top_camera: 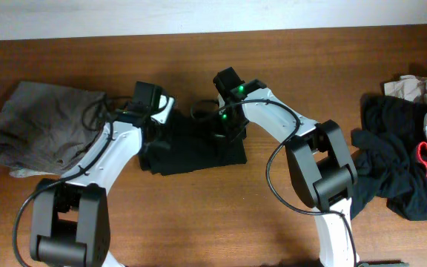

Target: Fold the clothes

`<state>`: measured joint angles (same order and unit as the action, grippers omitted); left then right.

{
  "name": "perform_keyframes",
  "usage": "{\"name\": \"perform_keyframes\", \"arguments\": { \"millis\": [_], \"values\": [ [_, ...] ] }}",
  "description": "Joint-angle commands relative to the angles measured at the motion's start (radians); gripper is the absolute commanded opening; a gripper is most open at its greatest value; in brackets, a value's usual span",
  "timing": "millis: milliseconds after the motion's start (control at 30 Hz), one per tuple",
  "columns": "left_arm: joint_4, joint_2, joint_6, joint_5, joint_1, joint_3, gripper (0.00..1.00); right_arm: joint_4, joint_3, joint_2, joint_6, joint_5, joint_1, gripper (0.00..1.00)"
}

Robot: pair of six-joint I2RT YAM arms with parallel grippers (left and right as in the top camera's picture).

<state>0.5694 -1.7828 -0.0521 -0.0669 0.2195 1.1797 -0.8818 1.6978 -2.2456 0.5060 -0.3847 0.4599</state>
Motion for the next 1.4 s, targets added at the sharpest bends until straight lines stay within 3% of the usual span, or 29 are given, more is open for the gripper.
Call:
{"name": "perform_keyframes", "arguments": {
  "millis": [0,233,333,433,500,567,600,733,1033,1367],
  "values": [
    [-0.030,-0.014,0.064,-0.214,-0.050,-0.005,0.01,-0.013,-0.006,-0.019,0.011,0.067,0.003,0.04],
    [0.050,-0.011,0.064,-0.143,-0.107,0.047,0.01,-0.037,-0.006,-0.018,-0.007,0.076,0.003,0.04],
    [0.124,0.005,0.063,-0.021,-0.103,0.101,0.01,-0.036,0.003,0.007,-0.146,0.011,-0.002,0.05],
    [0.171,0.039,0.059,0.037,-0.089,0.138,0.01,-0.065,0.014,0.070,-0.247,0.001,-0.010,0.16],
    [0.180,0.064,0.059,0.067,-0.077,0.143,0.01,-0.086,0.016,0.122,-0.267,0.019,-0.022,0.27],
    [0.192,0.087,0.059,0.105,-0.061,0.143,0.03,-0.112,0.016,0.174,-0.267,0.034,-0.042,0.56],
    [0.201,0.094,0.059,0.122,-0.050,0.143,0.05,-0.123,0.016,0.195,-0.266,0.034,-0.054,0.65],
    [0.220,0.087,0.059,0.132,-0.011,0.133,0.07,-0.164,0.016,0.222,-0.266,0.025,-0.116,0.84],
    [0.130,0.010,0.052,0.131,0.029,0.043,0.07,-0.179,-0.027,0.160,-0.291,-0.064,-0.202,0.85],
    [0.093,-0.118,0.052,0.132,0.029,0.030,0.06,-0.060,-0.174,0.110,-0.289,-0.126,-0.205,0.86]
  ]
}}
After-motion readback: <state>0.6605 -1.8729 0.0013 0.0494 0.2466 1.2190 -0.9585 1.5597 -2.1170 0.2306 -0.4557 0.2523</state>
